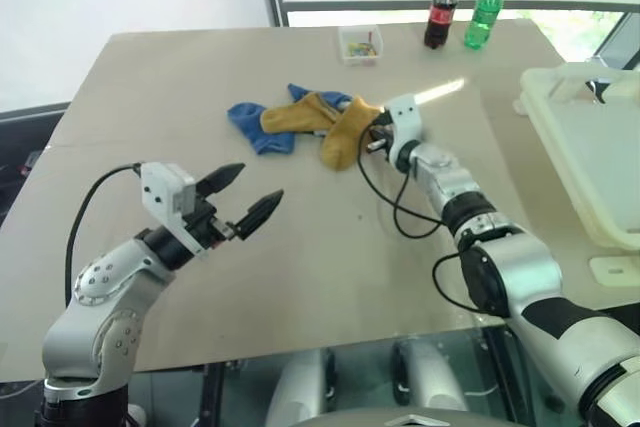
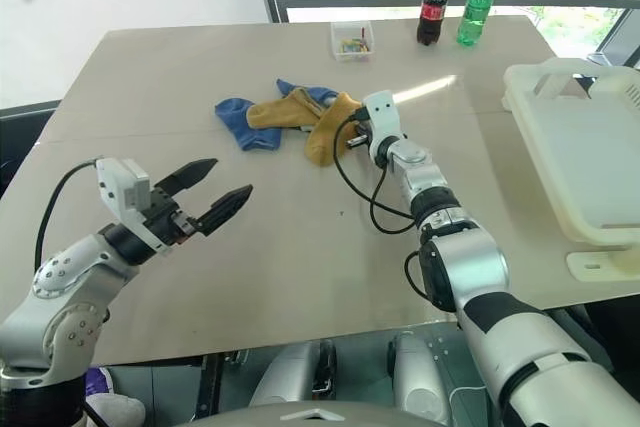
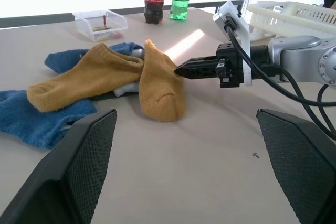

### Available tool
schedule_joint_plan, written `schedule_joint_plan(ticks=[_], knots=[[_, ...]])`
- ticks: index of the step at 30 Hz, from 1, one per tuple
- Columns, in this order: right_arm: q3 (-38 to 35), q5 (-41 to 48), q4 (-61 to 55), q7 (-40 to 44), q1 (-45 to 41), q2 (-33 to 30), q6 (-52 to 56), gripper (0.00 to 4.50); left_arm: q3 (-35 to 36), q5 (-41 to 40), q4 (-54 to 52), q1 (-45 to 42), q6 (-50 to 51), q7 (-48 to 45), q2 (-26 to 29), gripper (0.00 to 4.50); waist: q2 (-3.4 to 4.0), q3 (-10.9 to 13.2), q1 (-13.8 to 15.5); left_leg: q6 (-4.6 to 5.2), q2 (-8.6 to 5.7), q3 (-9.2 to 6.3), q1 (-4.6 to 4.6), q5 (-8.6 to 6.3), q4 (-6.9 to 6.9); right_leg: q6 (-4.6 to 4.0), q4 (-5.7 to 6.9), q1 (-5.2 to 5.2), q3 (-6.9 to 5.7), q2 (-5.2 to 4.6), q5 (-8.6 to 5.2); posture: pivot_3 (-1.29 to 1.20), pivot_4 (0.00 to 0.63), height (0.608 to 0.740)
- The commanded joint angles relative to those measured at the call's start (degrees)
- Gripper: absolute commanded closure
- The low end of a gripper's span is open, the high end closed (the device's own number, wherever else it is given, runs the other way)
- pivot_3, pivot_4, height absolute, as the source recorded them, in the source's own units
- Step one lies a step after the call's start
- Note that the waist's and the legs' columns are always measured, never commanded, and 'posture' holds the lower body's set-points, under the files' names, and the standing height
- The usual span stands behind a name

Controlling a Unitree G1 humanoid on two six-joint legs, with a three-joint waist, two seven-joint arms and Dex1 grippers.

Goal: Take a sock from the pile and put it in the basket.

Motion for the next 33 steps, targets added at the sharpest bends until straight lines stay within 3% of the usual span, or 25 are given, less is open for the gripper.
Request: schedule_joint_plan(ticks=[1,4,11,17,20,24,28,33], knots=[[0.0,0.5,-4.9,1.6,0.5,0.4,0.0,2.78,-0.1,-0.3,-0.6,-0.9,-0.2,0.1,0.2,0.00,0.00,0.0,0.0,0.00,0.00,0.01,0.00,0.00,0.00,0.00,0.00,0.00,0.00,0.00,0.00,0.00,0.150,0.732],[0.0,1.1,-7.6,2.5,1.6,1.7,1.8,1.50,-0.2,-0.4,-0.7,-1.2,0.0,0.3,0.4,0.00,0.01,0.0,0.0,0.00,0.01,0.00,0.00,0.00,0.00,0.00,0.02,-0.02,0.01,0.00,0.00,0.00,0.150,0.732],[2.4,2.3,-17.5,8.3,7.3,4.7,7.0,1.50,0.0,-0.2,-1.1,-1.1,0.7,1.2,0.5,0.00,0.01,0.0,0.0,0.00,0.03,0.00,0.00,0.00,0.00,0.00,0.00,-0.02,0.01,-0.01,0.00,0.00,0.150,0.732],[5.5,-1.1,-16.5,6.1,9.6,5.4,7.4,1.50,0.1,-0.1,-2.1,0.2,0.4,1.7,0.2,0.00,0.01,0.0,0.0,-0.01,0.02,-0.02,0.01,0.00,0.00,0.00,0.02,-0.02,-0.01,-0.02,0.00,0.00,0.150,0.732],[5.8,-2.0,-14.1,4.3,9.8,5.9,6.6,2.35,0.3,0.1,-2.3,1.2,-0.2,1.6,0.1,0.00,0.01,0.0,0.0,-0.01,0.02,-0.02,0.01,0.00,-0.01,0.00,0.02,-0.03,-0.01,-0.02,0.00,0.00,0.150,0.732],[5.7,-2.3,-12.6,3.5,9.4,6.3,5.6,4.28,0.7,-0.2,-2.6,1.6,-0.2,1.9,0.3,0.00,0.01,0.0,0.0,-0.02,0.02,-0.01,0.04,0.00,-0.01,-0.01,0.02,-0.02,0.00,-0.02,0.00,0.00,0.150,0.732],[6.4,-1.4,-16.4,6.2,10.2,6.9,7.3,4.43,1.0,-0.5,-2.6,1.6,0.0,2.2,0.3,0.00,0.01,0.0,-0.1,-0.02,0.03,0.00,0.04,0.00,-0.01,-0.01,0.03,-0.02,0.00,-0.01,0.00,0.00,0.150,0.732],[7.6,2.3,-27.3,10.2,11.6,10.1,17.1,4.43,0.7,-0.6,-2.0,1.2,0.1,1.7,0.6,0.00,0.03,0.0,-0.2,-0.02,0.05,-0.01,0.02,-0.01,-0.02,-0.01,0.03,-0.04,0.00,-0.01,0.00,0.00,0.150,0.732]])
